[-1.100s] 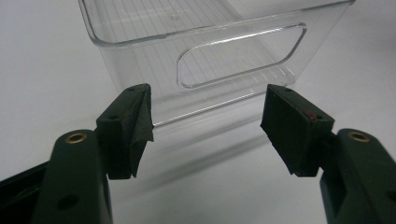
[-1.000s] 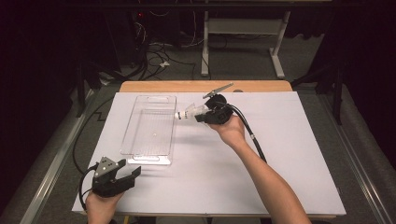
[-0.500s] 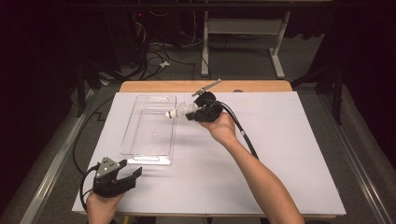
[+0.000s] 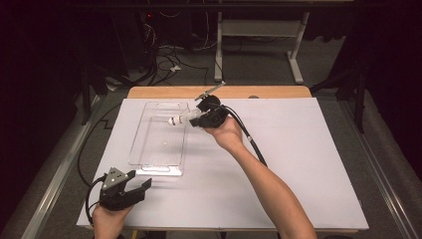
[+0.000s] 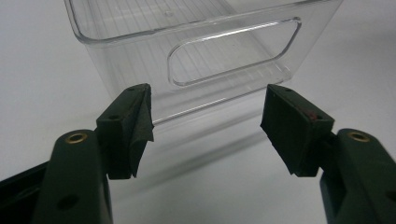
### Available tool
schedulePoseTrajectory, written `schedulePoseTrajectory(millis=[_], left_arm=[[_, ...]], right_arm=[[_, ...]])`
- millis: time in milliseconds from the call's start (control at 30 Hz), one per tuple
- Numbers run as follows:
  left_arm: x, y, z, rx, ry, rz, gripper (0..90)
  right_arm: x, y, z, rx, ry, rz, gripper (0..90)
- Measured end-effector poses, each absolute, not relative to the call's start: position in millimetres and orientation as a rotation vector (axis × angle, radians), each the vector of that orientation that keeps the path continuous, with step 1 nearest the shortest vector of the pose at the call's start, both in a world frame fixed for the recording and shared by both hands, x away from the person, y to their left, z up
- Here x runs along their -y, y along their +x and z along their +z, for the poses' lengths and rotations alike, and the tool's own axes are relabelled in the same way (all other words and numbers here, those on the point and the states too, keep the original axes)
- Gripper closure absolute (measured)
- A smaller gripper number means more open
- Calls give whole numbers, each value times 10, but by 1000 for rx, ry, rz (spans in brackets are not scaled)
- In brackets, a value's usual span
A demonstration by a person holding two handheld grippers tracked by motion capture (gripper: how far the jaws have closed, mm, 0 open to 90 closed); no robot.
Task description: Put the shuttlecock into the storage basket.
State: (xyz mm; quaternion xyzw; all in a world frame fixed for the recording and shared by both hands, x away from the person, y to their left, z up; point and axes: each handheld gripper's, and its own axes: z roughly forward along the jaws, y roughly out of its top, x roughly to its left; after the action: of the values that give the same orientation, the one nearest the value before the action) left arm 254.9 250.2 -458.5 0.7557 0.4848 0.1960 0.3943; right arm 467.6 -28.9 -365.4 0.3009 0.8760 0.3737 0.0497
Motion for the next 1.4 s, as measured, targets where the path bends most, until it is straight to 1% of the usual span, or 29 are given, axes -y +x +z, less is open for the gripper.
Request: schedulePoseTrajectory(millis=[1400], left_arm=[[-2512,2545,-4591,-1231,1895,484,344]], right_arm=[[-328,4849,-3770,-2727,914,1095,893]])
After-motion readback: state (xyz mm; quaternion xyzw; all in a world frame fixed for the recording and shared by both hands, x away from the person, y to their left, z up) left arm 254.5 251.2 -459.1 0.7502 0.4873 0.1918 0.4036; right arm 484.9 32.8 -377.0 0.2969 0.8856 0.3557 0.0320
